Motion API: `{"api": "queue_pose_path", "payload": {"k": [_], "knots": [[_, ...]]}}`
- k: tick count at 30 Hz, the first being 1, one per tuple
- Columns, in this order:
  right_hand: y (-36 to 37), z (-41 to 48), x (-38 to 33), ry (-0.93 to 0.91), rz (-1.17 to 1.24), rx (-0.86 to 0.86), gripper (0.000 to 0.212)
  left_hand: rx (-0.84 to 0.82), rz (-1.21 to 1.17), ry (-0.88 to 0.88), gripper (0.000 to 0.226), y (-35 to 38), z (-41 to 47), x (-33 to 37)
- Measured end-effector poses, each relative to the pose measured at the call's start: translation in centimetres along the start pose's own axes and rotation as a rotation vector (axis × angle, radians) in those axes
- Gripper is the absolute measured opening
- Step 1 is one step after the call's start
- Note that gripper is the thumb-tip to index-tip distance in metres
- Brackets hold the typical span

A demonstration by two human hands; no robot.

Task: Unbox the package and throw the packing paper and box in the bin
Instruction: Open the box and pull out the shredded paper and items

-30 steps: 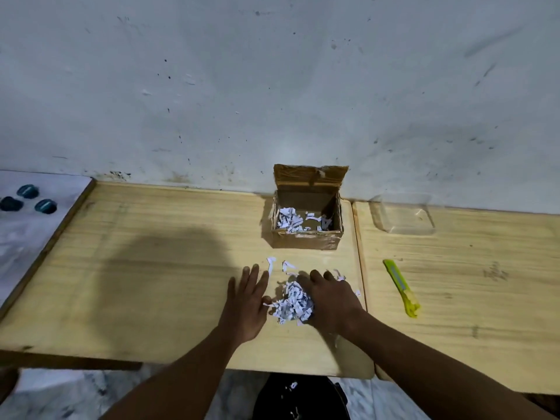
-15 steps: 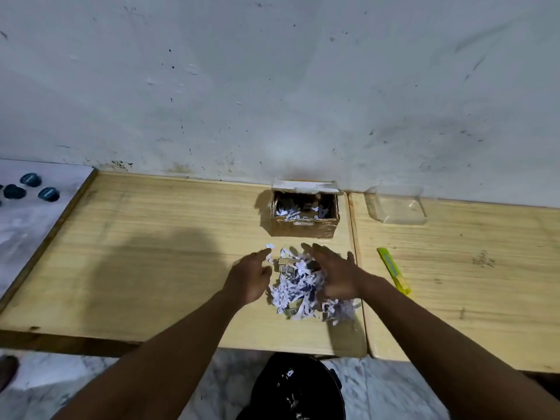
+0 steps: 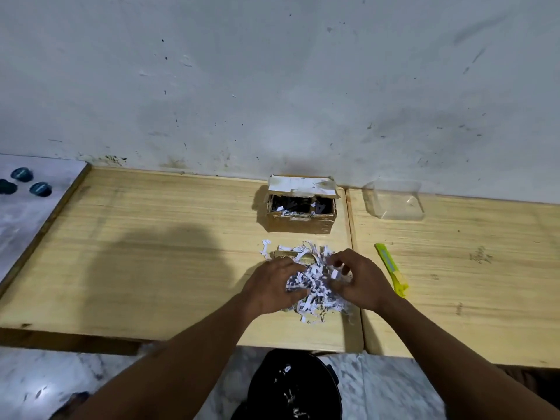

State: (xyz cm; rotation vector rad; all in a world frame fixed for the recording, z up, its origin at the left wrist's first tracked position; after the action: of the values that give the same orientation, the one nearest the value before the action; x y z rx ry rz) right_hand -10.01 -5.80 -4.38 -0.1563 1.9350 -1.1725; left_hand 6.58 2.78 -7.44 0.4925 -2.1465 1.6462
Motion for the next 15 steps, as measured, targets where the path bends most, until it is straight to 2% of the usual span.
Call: {"api": "queue_pose_path", "payload": {"k": [3,8,11,15], "knots": [[1.9,-0.3,0.7,0.012,0.022,-0.093,0.036,-0.058,-0.036,-0.005,0.052,0.8,0.2,-0.1],[2.9,-0.2,1.6,0.013,0.088,-0.112,0.034,0.051,-0.138,-0.019,0.012,0.4,0.5,-0.7],[2.0,0.0,2.7,0.056,0.111,-0.08,0.028,0.104,-0.187,-0.035,0.008,-0.3,-0.1,-2.1],[0.3,0.1,5.6,0.152,0.009,-0.03,0.021,0.221,-0.195,-0.111,0.01,-1.1,-1.0,-5.5]]}}
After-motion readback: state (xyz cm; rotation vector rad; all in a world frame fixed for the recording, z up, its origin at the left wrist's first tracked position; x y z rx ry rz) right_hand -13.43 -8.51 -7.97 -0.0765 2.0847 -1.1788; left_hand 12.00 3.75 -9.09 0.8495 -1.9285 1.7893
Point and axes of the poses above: each hand's wrist, its own z-axis towards the middle knuckle, its own y-axis out of the palm, x = y × z, the point moved 8 cm from there along z, towards the middle knuckle, and after that the axes turned 9 degrees about -x, right-handed, at the moved point
